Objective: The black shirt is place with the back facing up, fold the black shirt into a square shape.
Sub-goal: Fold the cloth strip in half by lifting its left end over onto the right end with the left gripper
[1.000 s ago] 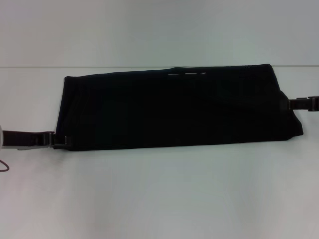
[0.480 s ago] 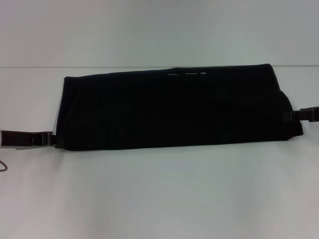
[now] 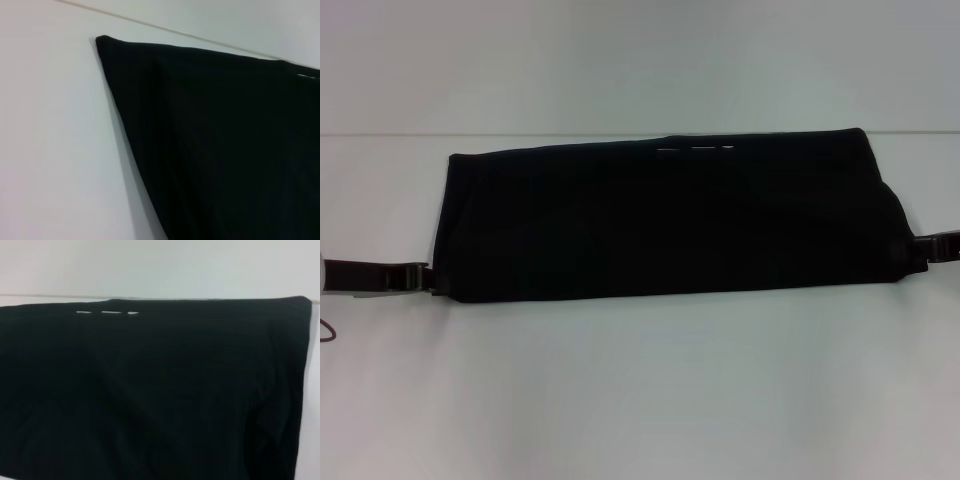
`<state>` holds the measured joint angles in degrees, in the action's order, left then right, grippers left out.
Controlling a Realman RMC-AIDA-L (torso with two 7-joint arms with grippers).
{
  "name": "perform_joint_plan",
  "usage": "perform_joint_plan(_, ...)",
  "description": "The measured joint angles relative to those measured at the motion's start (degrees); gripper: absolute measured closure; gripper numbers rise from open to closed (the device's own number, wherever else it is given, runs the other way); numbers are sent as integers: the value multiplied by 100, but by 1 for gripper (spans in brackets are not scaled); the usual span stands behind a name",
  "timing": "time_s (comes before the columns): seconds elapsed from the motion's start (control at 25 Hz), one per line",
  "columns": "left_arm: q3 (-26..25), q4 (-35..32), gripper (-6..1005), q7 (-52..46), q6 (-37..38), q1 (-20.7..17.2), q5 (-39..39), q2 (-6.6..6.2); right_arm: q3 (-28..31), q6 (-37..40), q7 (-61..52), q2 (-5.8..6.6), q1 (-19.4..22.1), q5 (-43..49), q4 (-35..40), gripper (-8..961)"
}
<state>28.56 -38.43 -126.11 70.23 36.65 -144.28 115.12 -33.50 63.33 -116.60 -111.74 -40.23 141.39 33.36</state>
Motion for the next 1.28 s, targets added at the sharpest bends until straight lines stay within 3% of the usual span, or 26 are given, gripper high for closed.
perform_joint_plan(0.4, 0, -2, 971, 14, -2, -1, -56, 3, 86, 53, 89, 13, 115, -37, 44, 714)
perform_joint_plan(0.64, -16, -99, 970, 53, 115, -64, -56, -5, 116, 121, 157, 47, 254, -159, 59, 929)
perform_joint_plan(0.88, -46, -306, 971, 149, 497, -246, -59, -63, 171, 376, 333, 112, 516, -422, 62, 937)
perform_joint_plan(1.28, -64, -432, 972, 443, 796, -444, -201, -73, 590, 837, 610, 122, 851, -510, 76, 899)
